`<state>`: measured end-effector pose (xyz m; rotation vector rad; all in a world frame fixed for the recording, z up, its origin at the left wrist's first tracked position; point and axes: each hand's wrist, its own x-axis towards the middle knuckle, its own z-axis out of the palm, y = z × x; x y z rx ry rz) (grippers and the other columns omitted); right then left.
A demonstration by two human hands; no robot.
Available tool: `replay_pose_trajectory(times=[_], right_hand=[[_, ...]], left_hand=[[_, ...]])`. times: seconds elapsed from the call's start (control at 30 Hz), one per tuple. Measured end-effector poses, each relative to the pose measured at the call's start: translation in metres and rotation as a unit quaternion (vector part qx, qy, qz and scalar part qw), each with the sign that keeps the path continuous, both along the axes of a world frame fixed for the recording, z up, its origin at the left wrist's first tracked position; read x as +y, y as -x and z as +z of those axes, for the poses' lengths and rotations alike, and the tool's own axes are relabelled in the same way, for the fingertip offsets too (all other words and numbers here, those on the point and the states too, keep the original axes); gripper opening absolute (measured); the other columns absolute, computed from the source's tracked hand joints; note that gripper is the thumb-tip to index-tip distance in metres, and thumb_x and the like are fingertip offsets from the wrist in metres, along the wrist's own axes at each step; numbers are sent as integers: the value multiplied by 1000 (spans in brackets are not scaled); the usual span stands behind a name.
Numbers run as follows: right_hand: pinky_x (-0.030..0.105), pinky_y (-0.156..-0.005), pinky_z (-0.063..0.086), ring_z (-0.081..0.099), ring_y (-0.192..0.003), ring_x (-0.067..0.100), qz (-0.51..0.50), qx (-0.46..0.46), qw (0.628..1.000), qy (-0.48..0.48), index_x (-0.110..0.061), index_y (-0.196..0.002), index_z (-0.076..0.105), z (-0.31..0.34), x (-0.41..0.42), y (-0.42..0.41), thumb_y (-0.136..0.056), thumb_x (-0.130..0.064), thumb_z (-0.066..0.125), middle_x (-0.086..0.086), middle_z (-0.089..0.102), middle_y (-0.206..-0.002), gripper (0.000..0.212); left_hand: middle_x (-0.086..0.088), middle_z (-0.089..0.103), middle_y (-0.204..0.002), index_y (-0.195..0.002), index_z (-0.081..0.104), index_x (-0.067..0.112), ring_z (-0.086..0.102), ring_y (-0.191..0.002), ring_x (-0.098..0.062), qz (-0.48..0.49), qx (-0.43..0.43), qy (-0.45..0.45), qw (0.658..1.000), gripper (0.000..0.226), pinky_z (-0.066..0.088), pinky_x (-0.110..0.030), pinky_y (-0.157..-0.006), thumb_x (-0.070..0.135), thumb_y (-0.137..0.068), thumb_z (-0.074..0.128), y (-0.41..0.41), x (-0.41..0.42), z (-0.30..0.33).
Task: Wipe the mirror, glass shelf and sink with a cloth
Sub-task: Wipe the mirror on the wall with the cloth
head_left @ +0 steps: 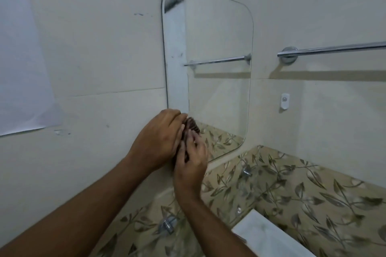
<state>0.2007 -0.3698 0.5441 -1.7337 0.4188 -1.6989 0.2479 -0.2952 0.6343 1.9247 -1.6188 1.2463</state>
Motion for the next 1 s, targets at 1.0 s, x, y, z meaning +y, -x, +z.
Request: replay_pose_trajectory(times=[1.0], right_hand=[[40,-121,23,13,-151,12,-76,5,989,-125,-21,-157,17,0,-233,-52,-107,-35,28,-2,16,-164,53]], left_hand=[[-30,2,-160,-151,5,-7,6,-150,-41,179,-224,-31,957,63,14,-51,-122,13,-93,19,-29,-27,-21]])
